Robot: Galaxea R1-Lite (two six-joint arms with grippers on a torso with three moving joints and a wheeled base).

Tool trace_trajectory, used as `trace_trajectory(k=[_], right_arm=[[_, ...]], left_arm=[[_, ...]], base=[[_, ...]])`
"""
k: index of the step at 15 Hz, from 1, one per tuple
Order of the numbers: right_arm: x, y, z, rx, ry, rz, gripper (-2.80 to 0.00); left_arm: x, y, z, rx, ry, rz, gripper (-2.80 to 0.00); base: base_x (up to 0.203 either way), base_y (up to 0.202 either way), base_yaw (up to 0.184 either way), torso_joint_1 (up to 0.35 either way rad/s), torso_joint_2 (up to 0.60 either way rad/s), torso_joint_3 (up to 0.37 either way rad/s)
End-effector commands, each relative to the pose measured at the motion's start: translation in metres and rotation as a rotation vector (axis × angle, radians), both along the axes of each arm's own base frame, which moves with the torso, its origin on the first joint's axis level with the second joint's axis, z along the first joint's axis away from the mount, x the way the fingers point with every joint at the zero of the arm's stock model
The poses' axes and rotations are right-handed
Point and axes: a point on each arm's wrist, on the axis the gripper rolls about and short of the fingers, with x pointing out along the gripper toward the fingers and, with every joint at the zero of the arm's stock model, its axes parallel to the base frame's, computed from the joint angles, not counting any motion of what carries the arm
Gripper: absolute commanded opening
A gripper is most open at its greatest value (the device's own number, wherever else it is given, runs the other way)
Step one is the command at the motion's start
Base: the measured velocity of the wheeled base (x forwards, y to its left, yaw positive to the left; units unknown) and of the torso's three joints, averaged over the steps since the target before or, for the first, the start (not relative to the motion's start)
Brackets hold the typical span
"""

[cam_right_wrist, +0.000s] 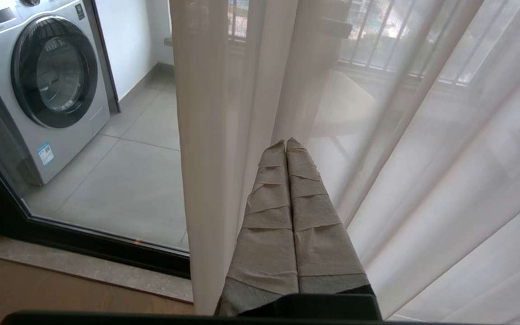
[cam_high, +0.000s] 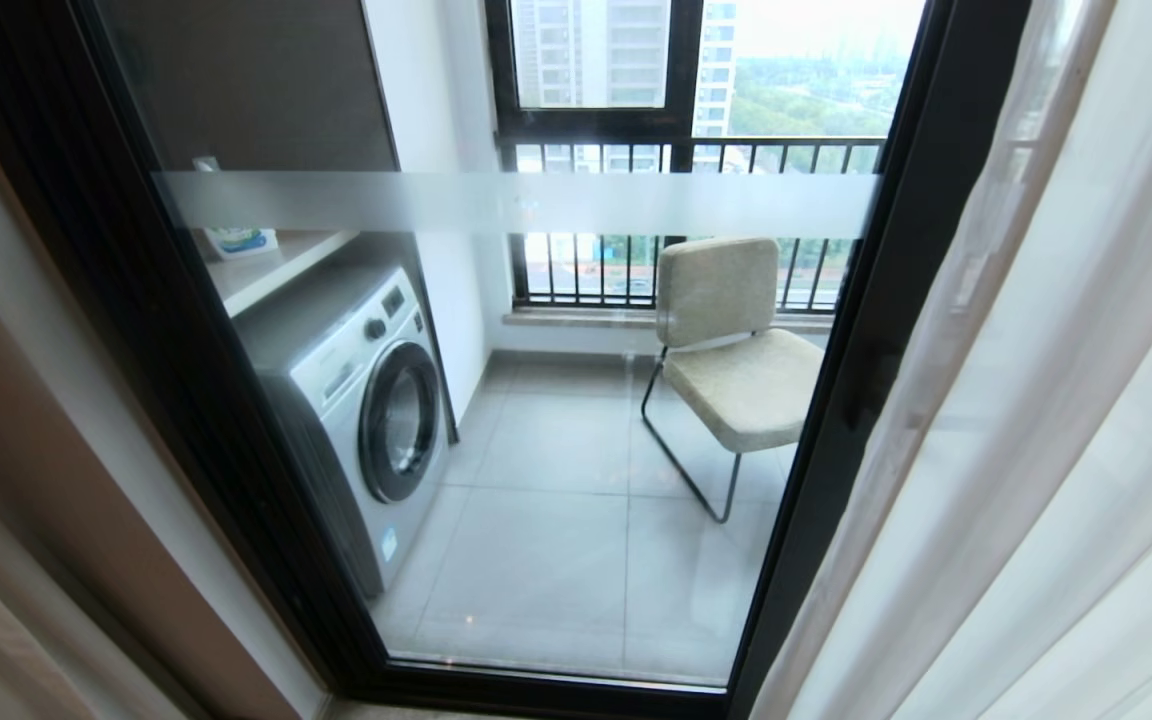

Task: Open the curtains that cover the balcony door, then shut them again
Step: Pull the inner curtains open on both sides

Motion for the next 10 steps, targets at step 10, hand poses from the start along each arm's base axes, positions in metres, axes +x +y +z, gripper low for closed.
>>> trace_trajectory(k=[10], right_arm=[[0.0,0.0,0.0,-0.001,-0.001,0.001,-2.8]], left_arm=[[-0.0001,0.0,0.0,0.0,-0.001,0.001,-2.8]], base=[[0.0,0.0,0.0,0.0,0.0,0.0]])
